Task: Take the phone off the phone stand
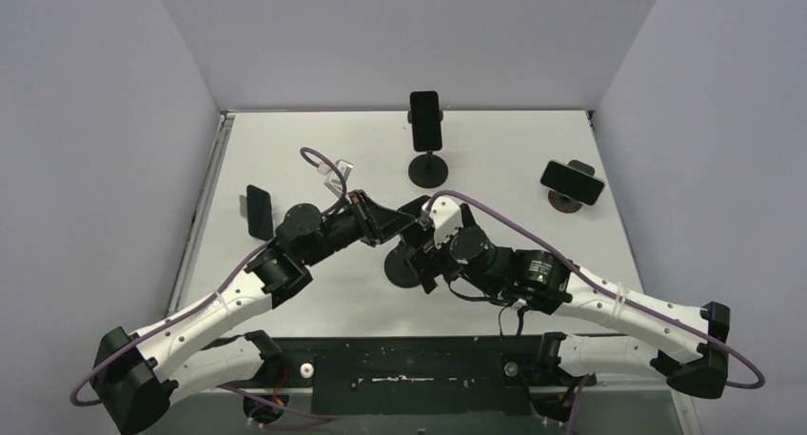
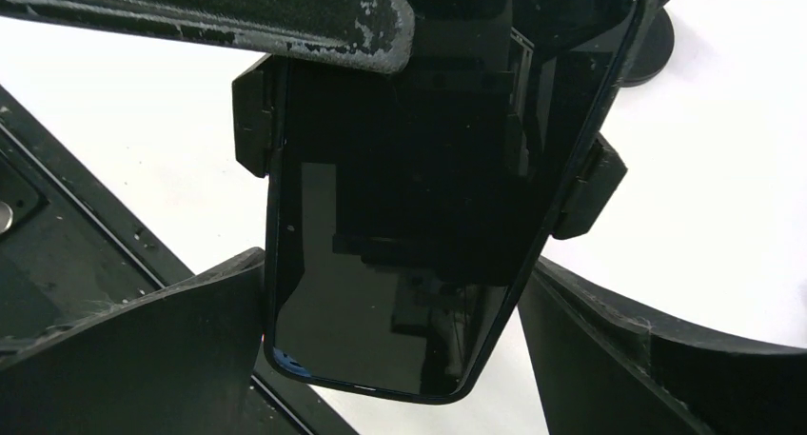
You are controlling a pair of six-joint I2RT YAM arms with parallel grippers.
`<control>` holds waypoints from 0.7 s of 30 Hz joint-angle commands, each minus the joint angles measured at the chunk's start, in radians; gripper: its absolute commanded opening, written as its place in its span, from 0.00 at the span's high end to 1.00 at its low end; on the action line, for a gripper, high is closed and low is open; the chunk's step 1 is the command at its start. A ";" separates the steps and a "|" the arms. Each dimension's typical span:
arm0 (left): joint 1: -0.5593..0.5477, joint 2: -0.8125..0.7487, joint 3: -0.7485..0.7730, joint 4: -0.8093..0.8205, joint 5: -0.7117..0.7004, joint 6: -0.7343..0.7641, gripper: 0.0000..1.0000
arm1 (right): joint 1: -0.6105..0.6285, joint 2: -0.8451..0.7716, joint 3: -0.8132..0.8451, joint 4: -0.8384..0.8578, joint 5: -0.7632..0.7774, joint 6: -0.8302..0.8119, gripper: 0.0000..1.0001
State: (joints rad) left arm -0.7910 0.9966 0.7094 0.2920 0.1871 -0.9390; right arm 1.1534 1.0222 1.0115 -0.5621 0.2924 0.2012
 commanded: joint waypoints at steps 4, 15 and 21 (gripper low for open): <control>0.011 0.000 -0.007 -0.135 -0.034 -0.009 1.00 | 0.007 0.004 0.011 -0.018 0.084 -0.080 0.00; 0.012 -0.001 -0.009 -0.139 -0.034 -0.009 1.00 | 0.009 0.001 0.005 0.009 0.077 -0.082 0.00; 0.012 0.000 -0.007 -0.137 -0.035 -0.009 1.00 | 0.008 -0.016 -0.010 0.070 0.057 -0.051 0.00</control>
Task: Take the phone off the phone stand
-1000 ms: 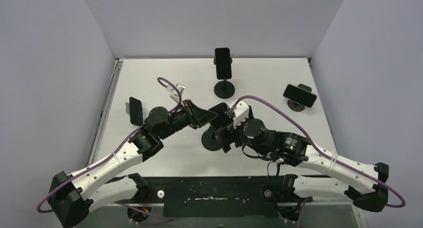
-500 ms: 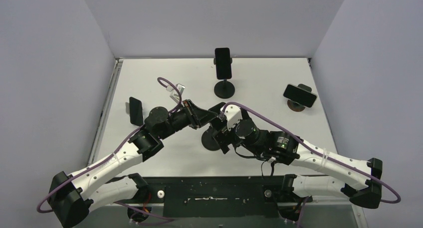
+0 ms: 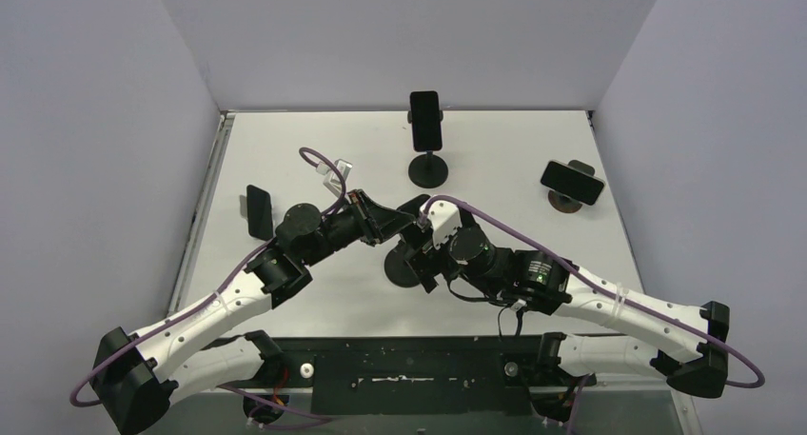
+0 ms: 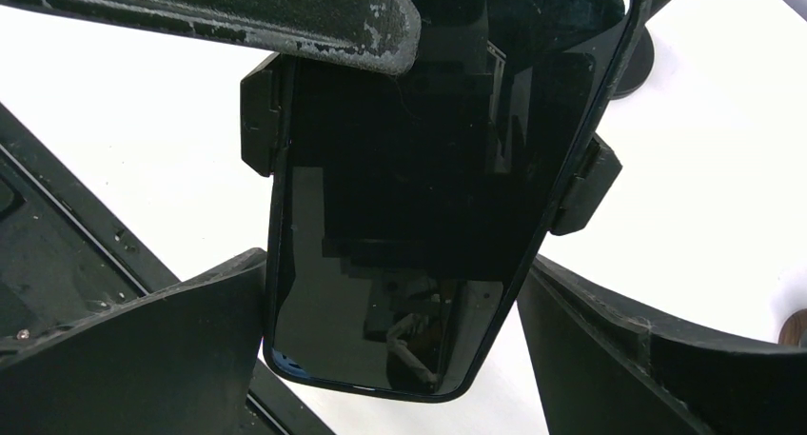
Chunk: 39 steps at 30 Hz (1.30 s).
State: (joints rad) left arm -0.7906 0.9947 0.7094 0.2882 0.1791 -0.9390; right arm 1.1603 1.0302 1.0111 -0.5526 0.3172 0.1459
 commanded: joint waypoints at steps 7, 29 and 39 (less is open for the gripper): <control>0.010 -0.003 -0.010 -0.134 -0.027 -0.010 1.00 | -0.002 -0.041 -0.038 0.098 0.041 0.050 0.00; 0.011 -0.002 -0.016 -0.127 -0.026 -0.012 1.00 | -0.037 -0.077 -0.067 0.137 -0.013 0.157 0.00; 0.011 -0.001 -0.014 -0.125 -0.023 -0.011 1.00 | -0.036 -0.061 -0.075 0.154 -0.037 0.146 0.13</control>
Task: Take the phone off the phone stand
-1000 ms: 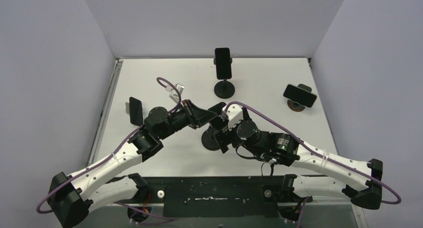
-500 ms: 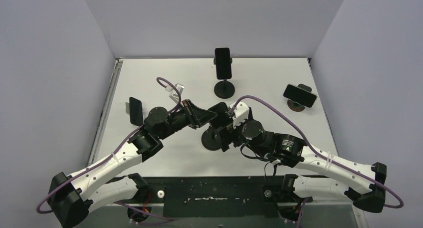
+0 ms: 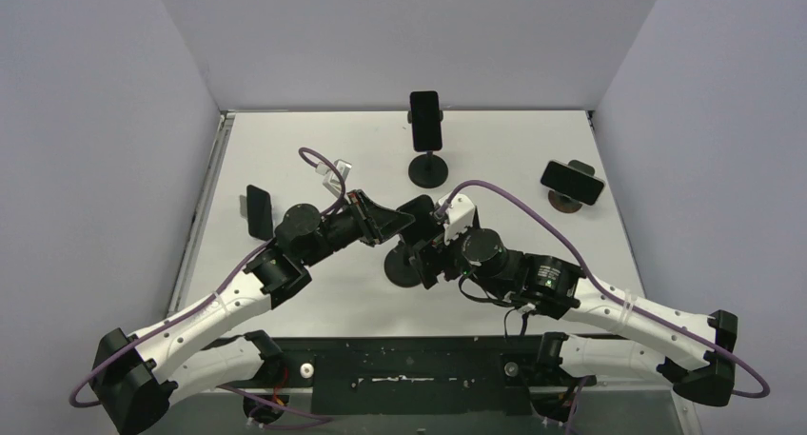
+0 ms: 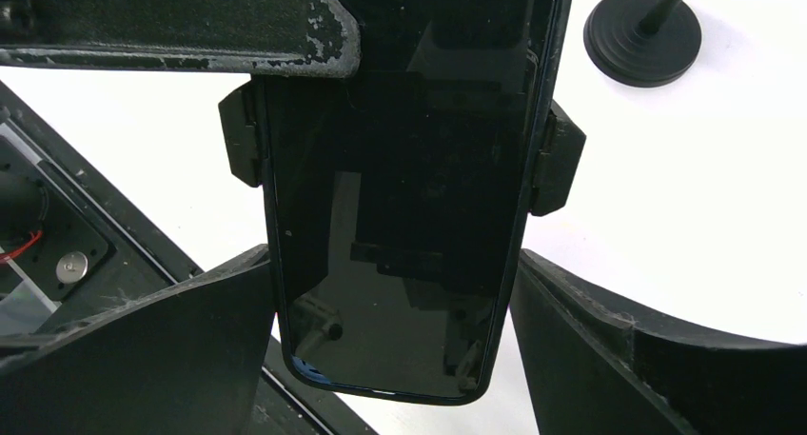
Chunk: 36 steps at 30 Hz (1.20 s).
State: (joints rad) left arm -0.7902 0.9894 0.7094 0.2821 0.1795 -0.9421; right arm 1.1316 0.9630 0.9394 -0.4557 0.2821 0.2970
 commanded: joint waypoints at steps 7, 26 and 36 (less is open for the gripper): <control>0.011 -0.005 -0.006 -0.131 -0.032 -0.004 0.71 | -0.009 0.008 0.000 0.060 0.003 -0.019 0.31; 0.011 -0.107 0.003 -0.219 -0.072 0.065 0.36 | -0.008 0.000 0.011 0.062 0.023 0.001 0.42; 0.010 -0.130 -0.005 -0.157 -0.003 0.098 0.41 | -0.009 -0.013 0.018 0.058 0.029 0.023 0.44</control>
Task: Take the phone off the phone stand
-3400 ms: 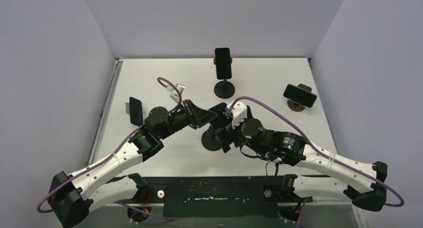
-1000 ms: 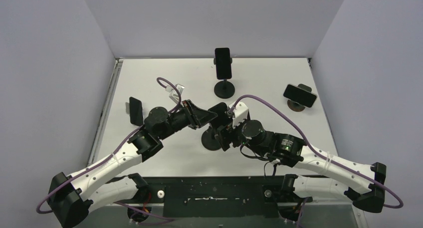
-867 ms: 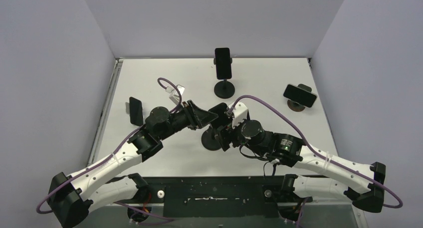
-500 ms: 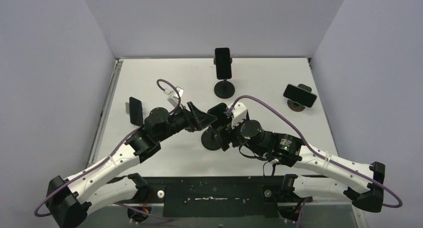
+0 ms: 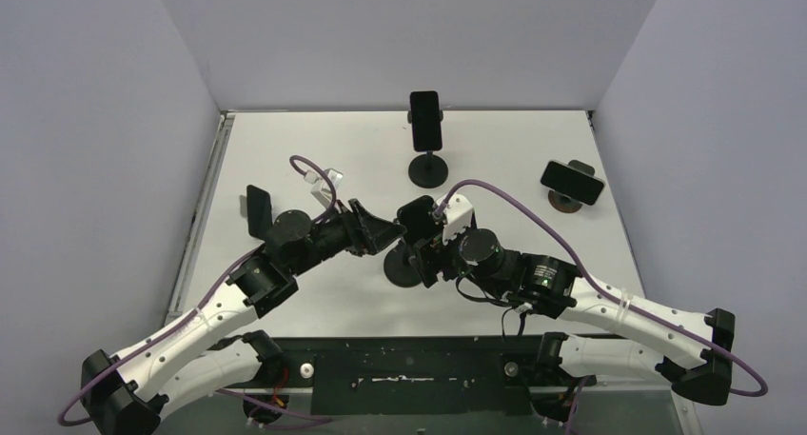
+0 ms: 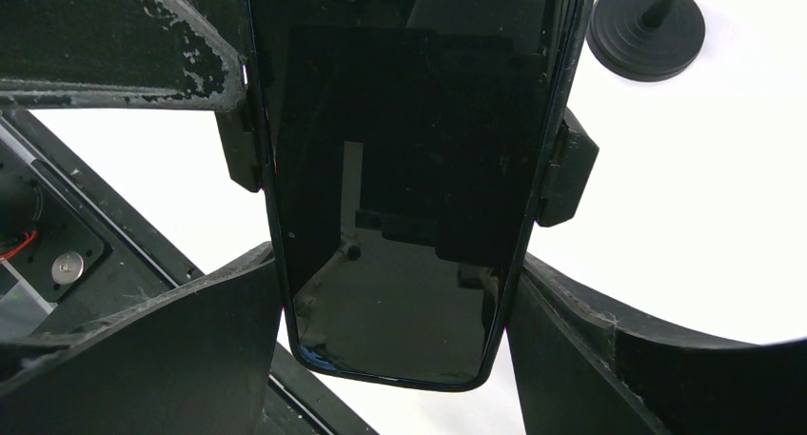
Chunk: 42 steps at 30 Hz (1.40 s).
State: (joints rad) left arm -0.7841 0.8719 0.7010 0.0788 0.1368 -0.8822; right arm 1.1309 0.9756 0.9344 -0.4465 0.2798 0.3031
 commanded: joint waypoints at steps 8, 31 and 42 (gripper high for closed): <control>0.003 0.016 -0.014 0.100 0.108 0.046 0.53 | -0.007 -0.026 0.024 0.052 0.032 0.022 0.44; -0.001 0.061 -0.055 0.216 0.159 0.038 1.00 | -0.007 -0.018 0.043 0.038 0.019 0.042 0.15; 0.001 0.047 -0.057 0.191 0.117 0.044 1.00 | -0.006 -0.022 0.193 -0.116 0.008 0.035 0.00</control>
State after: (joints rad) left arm -0.7864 0.9268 0.6456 0.2661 0.2909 -0.8482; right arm 1.1309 0.9737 1.0386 -0.5156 0.2790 0.3428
